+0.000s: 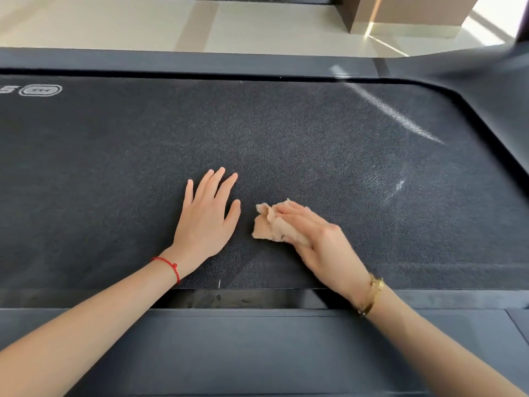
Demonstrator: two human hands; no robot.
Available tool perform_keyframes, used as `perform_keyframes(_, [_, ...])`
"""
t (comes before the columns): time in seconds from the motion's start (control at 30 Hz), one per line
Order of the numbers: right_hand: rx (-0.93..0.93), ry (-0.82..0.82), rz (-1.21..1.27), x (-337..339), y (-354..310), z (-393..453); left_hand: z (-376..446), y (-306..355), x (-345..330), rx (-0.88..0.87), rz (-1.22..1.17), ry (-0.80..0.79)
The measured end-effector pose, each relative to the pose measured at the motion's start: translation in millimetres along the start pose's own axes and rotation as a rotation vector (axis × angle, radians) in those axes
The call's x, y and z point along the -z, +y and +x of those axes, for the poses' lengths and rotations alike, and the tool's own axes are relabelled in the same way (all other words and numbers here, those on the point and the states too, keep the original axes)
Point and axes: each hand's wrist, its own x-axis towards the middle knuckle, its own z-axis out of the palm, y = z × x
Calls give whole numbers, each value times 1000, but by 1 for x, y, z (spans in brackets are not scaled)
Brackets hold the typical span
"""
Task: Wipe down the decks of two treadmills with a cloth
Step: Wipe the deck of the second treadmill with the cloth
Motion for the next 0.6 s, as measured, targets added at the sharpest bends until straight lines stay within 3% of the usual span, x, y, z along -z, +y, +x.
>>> perform_keyframes(0.1, [-49, 126, -70, 28, 23, 3, 0, 0, 0, 5, -3, -10])
perform_keyframes(0.33, [-552, 360, -307, 110, 108, 8, 2, 11, 2, 46, 16, -62])
perform_keyframes(0.6, [-295, 204, -161, 74, 70, -27, 28, 88, -18, -125, -71, -121])
